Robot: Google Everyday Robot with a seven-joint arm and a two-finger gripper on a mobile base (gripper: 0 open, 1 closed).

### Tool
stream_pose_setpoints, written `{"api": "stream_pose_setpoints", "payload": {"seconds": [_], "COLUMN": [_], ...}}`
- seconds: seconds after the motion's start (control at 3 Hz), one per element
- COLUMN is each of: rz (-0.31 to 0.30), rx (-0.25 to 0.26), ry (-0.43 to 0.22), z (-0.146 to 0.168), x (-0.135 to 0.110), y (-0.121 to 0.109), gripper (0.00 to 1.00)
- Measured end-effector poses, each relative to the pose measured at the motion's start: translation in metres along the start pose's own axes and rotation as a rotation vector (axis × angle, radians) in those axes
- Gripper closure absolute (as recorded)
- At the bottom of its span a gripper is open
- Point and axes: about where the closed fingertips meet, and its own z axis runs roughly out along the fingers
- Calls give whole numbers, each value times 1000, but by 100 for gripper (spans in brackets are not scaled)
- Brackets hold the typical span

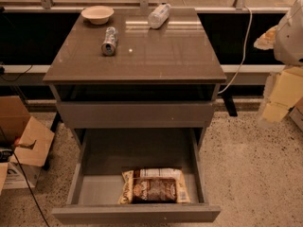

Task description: Pick brown chip bag from middle drawer and place on counter

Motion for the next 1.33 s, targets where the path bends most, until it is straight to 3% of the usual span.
{"api": "stream_pose_setpoints", "payload": {"seconds": [0.33,0.67,1.0,1.33], "rz": [-1,-18,3,58], "rx": [0,-11,-21,-39], "ry": [-5,-65,-145,-215], "z": [2,22,56,110], "x": [-1,-13,-23,-23], "y": [0,5,15,20], "gripper": [0,0,0,0]}}
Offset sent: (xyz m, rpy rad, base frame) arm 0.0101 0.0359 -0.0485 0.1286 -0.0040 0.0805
